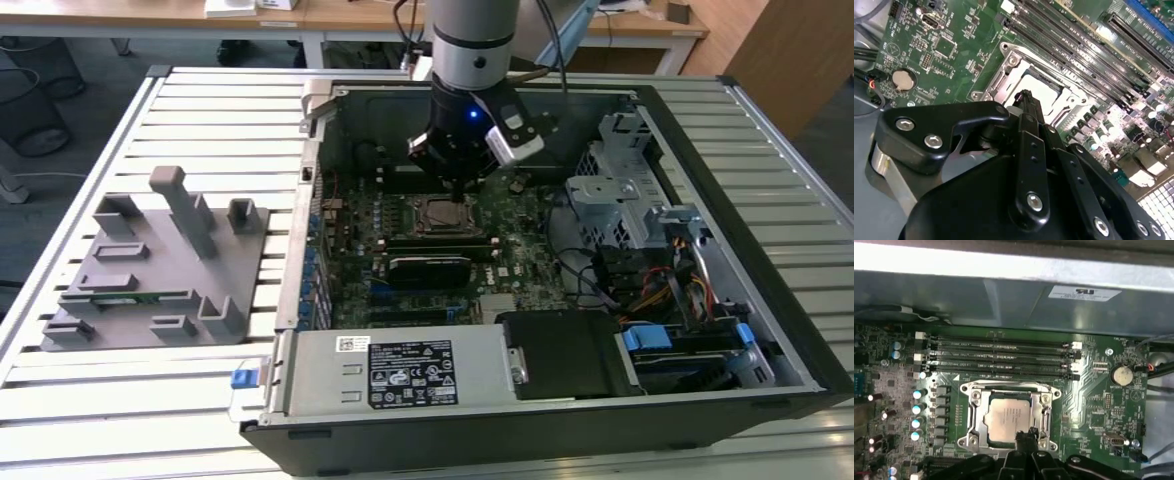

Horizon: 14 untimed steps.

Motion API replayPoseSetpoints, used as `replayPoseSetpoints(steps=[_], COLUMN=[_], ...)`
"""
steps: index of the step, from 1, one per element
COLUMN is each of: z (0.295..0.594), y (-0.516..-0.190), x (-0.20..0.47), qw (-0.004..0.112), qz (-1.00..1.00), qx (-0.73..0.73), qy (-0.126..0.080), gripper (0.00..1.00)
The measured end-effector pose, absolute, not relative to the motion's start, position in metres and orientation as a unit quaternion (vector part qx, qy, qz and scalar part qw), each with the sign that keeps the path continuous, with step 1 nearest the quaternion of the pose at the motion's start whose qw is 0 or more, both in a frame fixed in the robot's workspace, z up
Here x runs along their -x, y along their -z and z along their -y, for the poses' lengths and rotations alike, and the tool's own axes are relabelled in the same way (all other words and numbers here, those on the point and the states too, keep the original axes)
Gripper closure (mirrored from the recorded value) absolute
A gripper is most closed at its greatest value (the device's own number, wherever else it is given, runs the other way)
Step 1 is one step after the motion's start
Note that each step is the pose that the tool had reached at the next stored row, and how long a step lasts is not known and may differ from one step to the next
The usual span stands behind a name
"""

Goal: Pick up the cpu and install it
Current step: 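Install the second cpu locking lever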

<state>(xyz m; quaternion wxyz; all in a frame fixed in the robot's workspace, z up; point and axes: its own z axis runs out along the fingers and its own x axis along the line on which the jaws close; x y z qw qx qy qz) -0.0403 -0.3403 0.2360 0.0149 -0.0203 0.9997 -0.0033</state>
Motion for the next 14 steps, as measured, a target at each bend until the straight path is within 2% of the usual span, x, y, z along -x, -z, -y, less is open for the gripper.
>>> replayPoseSetpoints(steps=[9, 14], z=[0.356, 0.36], y=[-0.235, -0.235], x=[0.041, 0.041], qw=[0.015, 0.006], qz=[-1.0, -1.0], qx=[0.02, 0.02], qy=[0.007, 0.007], gripper=[0.89, 0.89])
